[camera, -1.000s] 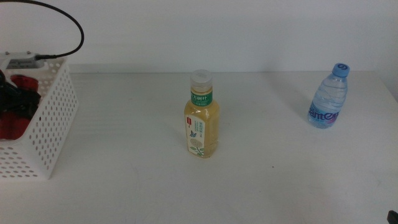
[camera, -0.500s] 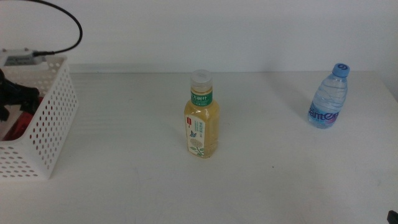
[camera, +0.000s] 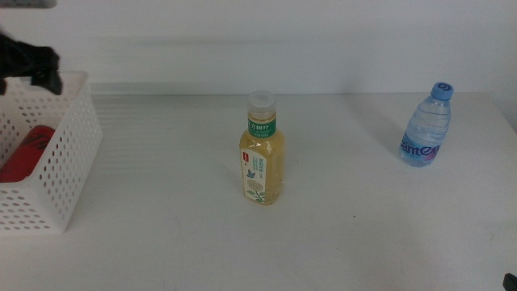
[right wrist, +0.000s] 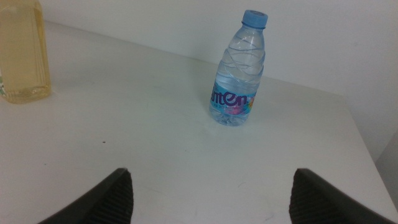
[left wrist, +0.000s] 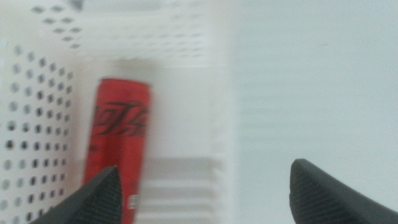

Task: Use arms to grab the bottles and put them into the dustbin to the left of the table.

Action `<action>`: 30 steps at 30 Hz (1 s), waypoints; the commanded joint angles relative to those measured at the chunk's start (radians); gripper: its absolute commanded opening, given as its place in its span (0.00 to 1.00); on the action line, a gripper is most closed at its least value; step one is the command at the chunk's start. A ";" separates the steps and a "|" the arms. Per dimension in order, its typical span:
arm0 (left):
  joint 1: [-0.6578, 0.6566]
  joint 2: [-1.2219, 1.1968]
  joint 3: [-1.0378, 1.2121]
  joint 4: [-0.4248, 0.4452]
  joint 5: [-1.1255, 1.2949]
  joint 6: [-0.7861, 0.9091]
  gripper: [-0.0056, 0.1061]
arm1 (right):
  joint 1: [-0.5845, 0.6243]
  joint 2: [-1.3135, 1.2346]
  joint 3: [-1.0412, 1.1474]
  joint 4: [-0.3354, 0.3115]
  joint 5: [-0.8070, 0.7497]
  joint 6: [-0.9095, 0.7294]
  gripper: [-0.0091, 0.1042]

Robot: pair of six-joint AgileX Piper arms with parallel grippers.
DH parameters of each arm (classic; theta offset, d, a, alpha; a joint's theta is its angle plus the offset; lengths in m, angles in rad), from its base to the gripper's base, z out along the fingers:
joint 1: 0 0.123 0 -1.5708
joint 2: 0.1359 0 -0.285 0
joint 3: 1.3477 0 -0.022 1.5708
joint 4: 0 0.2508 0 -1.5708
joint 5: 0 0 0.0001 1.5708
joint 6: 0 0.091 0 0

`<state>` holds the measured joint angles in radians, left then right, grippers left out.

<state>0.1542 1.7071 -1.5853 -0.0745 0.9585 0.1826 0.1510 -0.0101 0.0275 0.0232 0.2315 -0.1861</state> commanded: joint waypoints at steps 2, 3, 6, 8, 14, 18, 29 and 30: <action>-0.072 -0.158 0.061 0.014 -0.110 -0.043 0.79 | -0.006 -0.027 -0.008 -0.006 -0.076 -0.009 0.66; -0.095 -0.194 0.095 0.016 -0.139 -0.045 0.79 | -0.006 -0.027 -0.008 -0.006 -0.076 -0.009 0.66; -0.160 -0.292 0.205 0.016 -0.226 -0.050 0.79 | -0.006 -0.027 -0.008 -0.006 -0.076 -0.009 0.66; -0.198 -0.358 0.276 0.016 -0.284 -0.054 0.79 | -0.006 -0.027 -0.008 -0.006 -0.076 -0.009 0.66; -0.280 -0.513 0.507 0.016 -0.490 -0.057 0.79 | -0.006 -0.027 -0.008 -0.006 -0.076 -0.009 0.66; -0.329 -0.597 0.651 0.016 -0.626 -0.057 0.79 | -0.006 -0.027 -0.008 -0.006 -0.076 -0.009 0.66; -0.434 -0.743 0.969 0.016 -0.976 -0.056 0.79 | -0.006 -0.027 -0.008 -0.006 -0.076 -0.009 0.66; -0.448 -0.750 0.998 0.016 -1.018 -0.056 0.79 | -0.006 -0.027 -0.008 -0.006 -0.076 -0.009 0.66</action>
<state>-0.2742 0.9854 -0.5935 -0.0573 0.0753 0.1405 0.1510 -0.0101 0.0275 0.0232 0.2315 -0.1861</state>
